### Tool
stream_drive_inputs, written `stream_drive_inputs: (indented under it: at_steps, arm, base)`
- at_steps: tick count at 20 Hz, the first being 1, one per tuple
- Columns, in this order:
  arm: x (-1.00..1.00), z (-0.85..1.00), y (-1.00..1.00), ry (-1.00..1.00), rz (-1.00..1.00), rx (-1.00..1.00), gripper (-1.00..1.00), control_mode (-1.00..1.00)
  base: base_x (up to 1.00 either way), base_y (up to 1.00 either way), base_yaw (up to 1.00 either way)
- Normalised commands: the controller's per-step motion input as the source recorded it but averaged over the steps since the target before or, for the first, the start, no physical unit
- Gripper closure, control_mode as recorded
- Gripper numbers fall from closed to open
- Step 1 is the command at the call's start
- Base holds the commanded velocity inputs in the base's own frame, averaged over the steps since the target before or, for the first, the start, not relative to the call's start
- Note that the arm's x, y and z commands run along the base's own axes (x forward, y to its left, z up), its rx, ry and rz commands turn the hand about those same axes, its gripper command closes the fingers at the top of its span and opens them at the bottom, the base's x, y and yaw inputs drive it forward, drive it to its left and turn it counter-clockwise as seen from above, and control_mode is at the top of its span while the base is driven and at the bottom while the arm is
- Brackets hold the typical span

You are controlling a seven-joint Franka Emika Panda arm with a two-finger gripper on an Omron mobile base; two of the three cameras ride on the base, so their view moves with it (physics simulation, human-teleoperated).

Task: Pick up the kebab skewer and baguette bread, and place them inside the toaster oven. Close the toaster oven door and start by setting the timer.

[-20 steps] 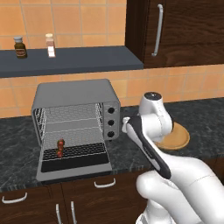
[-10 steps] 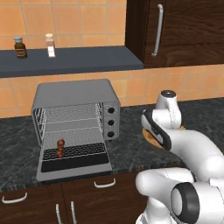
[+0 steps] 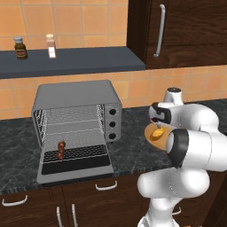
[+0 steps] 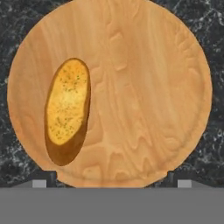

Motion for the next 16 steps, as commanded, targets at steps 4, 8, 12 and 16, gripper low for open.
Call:
stream_drive_inputs:
  at_steps: [4, 8, 12, 16]
  arm:
    - [0.26, -0.4, 0.19, 0.07, 0.0, -0.03, -1.0, -1.0]
    - [0.12, -0.32, 0.09, 0.0, 0.0, -0.01, -1.0, -1.0]
    - [0.22, -0.3, 0.04, 0.0, 0.0, 0.0, -1.0, -1.0]
    - [0.11, -0.26, 0.0, 0.0, 0.0, 0.0, -1.0, -1.0]
  base:
    - [0.0, 0.0, 0.0]
    - [0.0, 0.0, 0.0]
    - [0.0, 0.0, 0.0]
    - [0.0, 0.0, 0.0]
